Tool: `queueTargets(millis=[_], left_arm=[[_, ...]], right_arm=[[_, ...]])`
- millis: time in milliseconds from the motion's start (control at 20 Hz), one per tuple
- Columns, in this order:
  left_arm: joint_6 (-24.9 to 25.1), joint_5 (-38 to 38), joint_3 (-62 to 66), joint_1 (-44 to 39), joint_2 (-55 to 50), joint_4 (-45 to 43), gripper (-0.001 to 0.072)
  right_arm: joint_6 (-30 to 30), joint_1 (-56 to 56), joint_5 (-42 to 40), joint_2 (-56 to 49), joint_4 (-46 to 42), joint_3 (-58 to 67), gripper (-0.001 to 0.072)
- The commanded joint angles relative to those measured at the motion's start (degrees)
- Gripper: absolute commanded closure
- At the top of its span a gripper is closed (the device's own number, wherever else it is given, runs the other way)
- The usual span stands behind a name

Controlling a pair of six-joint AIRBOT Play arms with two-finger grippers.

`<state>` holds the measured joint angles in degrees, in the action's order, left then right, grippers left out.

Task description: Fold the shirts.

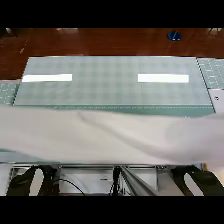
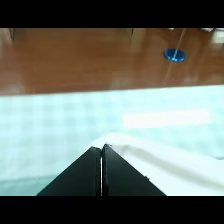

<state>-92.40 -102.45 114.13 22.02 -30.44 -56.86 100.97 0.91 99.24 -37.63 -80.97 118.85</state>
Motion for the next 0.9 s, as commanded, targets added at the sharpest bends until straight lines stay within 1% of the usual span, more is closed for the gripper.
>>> queueTargets(millis=[0,50,100,150,200,250,300,350,400,450,600,700,750,850], left_arm=[[-2.05,-3.08,-10.69,0.02,3.89,4.33,0.069],[-1.88,-3.02,-16.59,0.35,4.5,6.93,0.069],[0.22,-2.01,-22.8,1.05,4.74,7.87,0.069],[3.41,1.07,-28.55,1.99,4.7,7.45,0.069],[6.12,6.36,-34.42,2.86,4.46,6.71,0.069],[8.66,12.0,-40.96,3.52,3.65,6.78,0.069],[10.23,15.1,-47.06,3.48,1.92,6.8,0.069],[11.04,16.06,-52.04,3.13,-0.33,6.93,0.069],[12.52,17.53,-56.7,2.23,-2.93,7.43,0.069],[14.05,20.9,-60.08,0.94,-5.09,7.63,0.069],[16.81,38.47,-63.63,-4.04,-12.66,7.63,0.069],[16.96,48.59,-63.54,-7.41,-18.08,7.65,0.069],[16.94,52.3,-63.54,-9.35,-21.03,7.67,0.069],[16.94,56.65,-63.54,-12.94,-26.99,7.67,0.0689]], right_arm=[[-3.72,0.0,7.02,-1.49,0.92,-3.76,0.0689],[-6.01,0.0,6.99,-2.12,1.05,-8.13,0.0689],[-8.15,-0.02,6.82,-3.19,1.2,-13.25,0.0689],[-10.4,-0.02,5.55,-4.76,1.2,-18.27,0.0689],[-12.61,-0.02,1.99,-6.78,1.31,-23.69,0.0689],[-13.81,-0.02,-3.26,-8.9,1.62,-28.55,0.0689],[-14.67,-0.02,-9.16,-11.19,1.66,-32.74,0.0689],[-15.72,-0.02,-15.45,-14.19,2.4,-36.41,0.0689],[-16.72,-0.02,-20.9,-17.62,3.56,-38.91,0.0689],[-17.7,-0.02,-24.96,-21.18,4.74,-39.87,0.0689],[-20.48,-0.02,-37.22,-31.85,10.93,-39.93,0.0689],[-21.27,-0.02,-44.78,-36.96,16.09,-39.93,0.0689],[-21.59,-0.02,-47.74,-39.34,18.95,-39.93,0.0688],[-22.49,-0.07,-51.69,-43.17,22.58,-39.93,0.0689]])
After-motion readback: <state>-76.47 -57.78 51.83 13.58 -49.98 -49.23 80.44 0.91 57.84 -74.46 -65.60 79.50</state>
